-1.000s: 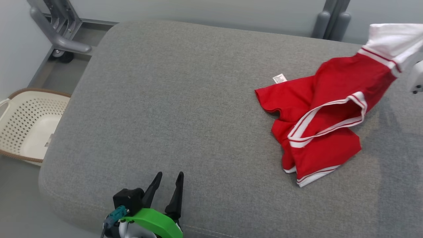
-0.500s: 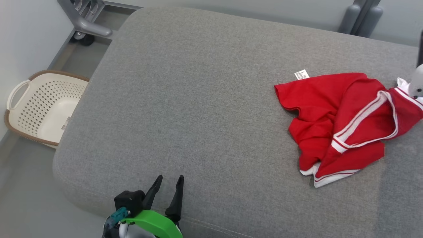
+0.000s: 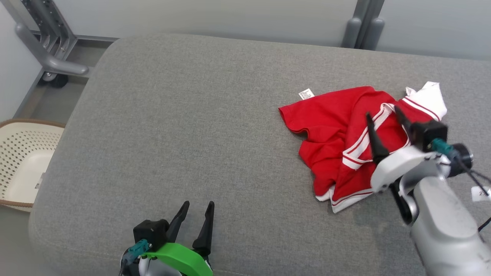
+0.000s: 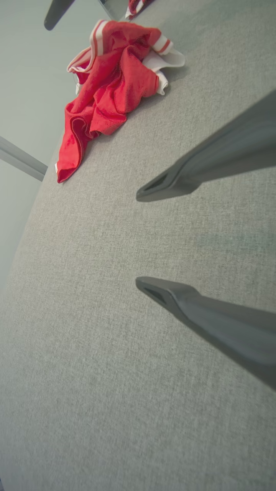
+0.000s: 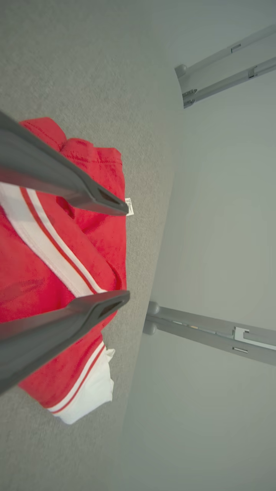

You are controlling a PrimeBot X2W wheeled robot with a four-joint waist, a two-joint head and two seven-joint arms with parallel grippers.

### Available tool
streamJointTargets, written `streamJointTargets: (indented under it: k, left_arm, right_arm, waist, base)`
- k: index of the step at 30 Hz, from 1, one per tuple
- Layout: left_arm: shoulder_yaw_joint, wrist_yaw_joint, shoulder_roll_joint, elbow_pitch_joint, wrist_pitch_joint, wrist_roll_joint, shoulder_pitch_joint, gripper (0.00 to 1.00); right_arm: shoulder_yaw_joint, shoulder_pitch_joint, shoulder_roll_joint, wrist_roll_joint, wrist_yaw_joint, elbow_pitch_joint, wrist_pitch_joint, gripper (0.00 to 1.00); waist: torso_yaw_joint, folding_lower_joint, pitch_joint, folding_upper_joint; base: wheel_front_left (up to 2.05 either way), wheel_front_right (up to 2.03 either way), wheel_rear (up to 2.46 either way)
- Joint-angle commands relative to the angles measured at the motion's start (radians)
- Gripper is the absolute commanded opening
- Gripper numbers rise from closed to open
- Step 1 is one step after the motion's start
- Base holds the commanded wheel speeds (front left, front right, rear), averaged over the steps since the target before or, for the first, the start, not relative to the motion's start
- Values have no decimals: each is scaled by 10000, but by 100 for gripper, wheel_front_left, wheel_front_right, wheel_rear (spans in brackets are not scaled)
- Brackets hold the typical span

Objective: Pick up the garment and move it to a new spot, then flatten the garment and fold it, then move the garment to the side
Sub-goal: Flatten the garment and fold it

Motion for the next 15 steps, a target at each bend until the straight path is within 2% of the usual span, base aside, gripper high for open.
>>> streamJointTargets:
  k: [1, 6, 9, 15]
  left_arm:
    - [12, -26, 35, 12, 0, -45, 23, 100]
    - [29, -26, 34, 39, -1, -76, 281, 100]
    - [107, -26, 35, 65, 0, -28, 395, 100]
    - [18, -26, 34, 215, -1, 77, 488, 100]
  right_arm:
    - [398, 574, 124, 271, -10, -367, -36, 100]
    - [1459, 2287, 473, 1492, -10, -1714, -36, 100]
    - [1974, 2966, 600, 1818, -7, -2210, -35, 100]
    - [1972, 3136, 842, 1568, -7, -1778, -36, 100]
  waist:
    - [-320, 0, -332, 0]
    - [-394, 0, -483, 0]
    - [-426, 0, -535, 0]
    - [-367, 0, -685, 0]
  base:
    - [0, 0, 0]
    - [0, 0, 0]
    - [0, 0, 0]
    - [0, 0, 0]
